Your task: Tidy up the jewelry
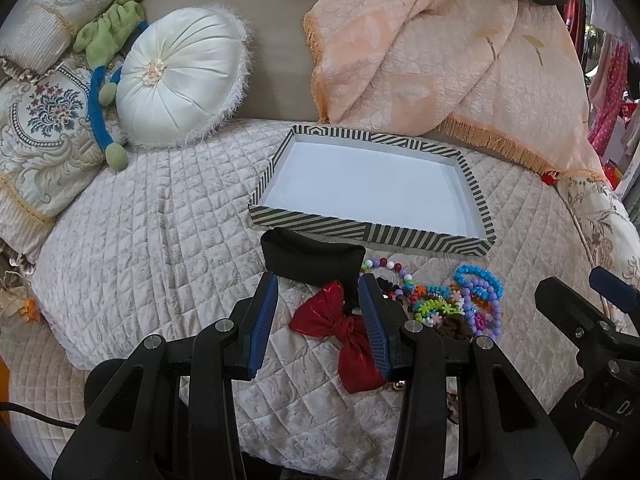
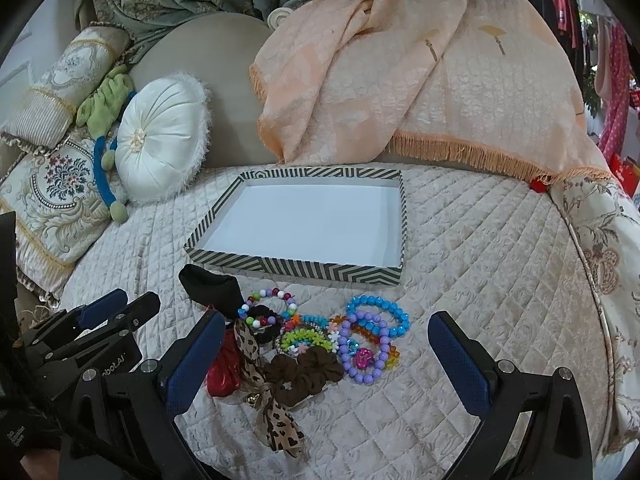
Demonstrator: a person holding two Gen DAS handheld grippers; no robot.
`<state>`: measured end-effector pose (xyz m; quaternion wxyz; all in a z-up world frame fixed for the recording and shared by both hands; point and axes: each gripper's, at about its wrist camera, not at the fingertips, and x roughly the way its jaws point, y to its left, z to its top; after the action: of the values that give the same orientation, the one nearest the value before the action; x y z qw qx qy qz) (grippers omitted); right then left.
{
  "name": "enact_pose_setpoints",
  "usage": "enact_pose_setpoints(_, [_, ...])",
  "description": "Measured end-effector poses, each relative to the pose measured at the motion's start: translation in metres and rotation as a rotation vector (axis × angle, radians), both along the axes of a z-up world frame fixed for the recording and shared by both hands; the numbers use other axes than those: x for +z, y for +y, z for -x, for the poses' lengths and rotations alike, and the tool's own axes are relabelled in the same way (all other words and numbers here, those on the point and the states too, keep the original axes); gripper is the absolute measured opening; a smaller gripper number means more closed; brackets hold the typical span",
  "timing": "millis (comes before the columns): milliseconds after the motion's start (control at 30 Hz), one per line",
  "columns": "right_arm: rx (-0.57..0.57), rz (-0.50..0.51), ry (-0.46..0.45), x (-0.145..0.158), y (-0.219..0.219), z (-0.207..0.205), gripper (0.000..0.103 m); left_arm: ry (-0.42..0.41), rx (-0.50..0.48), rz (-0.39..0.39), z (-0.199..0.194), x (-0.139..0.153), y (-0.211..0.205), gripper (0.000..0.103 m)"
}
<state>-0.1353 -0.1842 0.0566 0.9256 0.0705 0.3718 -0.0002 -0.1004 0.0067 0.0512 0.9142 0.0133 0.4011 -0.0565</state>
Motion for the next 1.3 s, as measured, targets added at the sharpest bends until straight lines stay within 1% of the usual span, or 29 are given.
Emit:
enact_pose_setpoints(167, [0.004, 0.003, 0.005, -0.001, 0.001, 0.0, 0.101, -0.004, 0.002, 0.012, 0.0, 0.0, 0.001, 0.041])
enact_pose_setpoints(833, [0.021, 0.001, 0.022, -0.004, 0.004, -0.001, 0.101, -0.002, 0.005, 0.006, 0.0, -0.001, 0.002, 0.041])
enact_pose_setpoints(1000, [0.031, 0.017, 0.022, -0.007, 0.002, 0.0, 0.101, 0.02, 0.007, 0.015, -0.004, -0.001, 0.009, 0.042])
enact_pose_setpoints(1067, [0.032, 0.016, 0.032, -0.01, -0.001, -0.001, 0.101, 0.035, 0.031, 0.03, -0.008, -0.002, 0.017, 0.042])
enact_pose_setpoints(1233, [0.045, -0.001, 0.072, -0.024, -0.012, -0.005, 0.101, 0.083, 0.096, 0.132, -0.021, -0.004, 0.049, 0.041])
enact_pose_setpoints(1300, [0.062, -0.015, 0.08, -0.027, -0.012, -0.005, 0.101, 0.1, 0.12, 0.151, -0.026, -0.005, 0.057, 0.041])
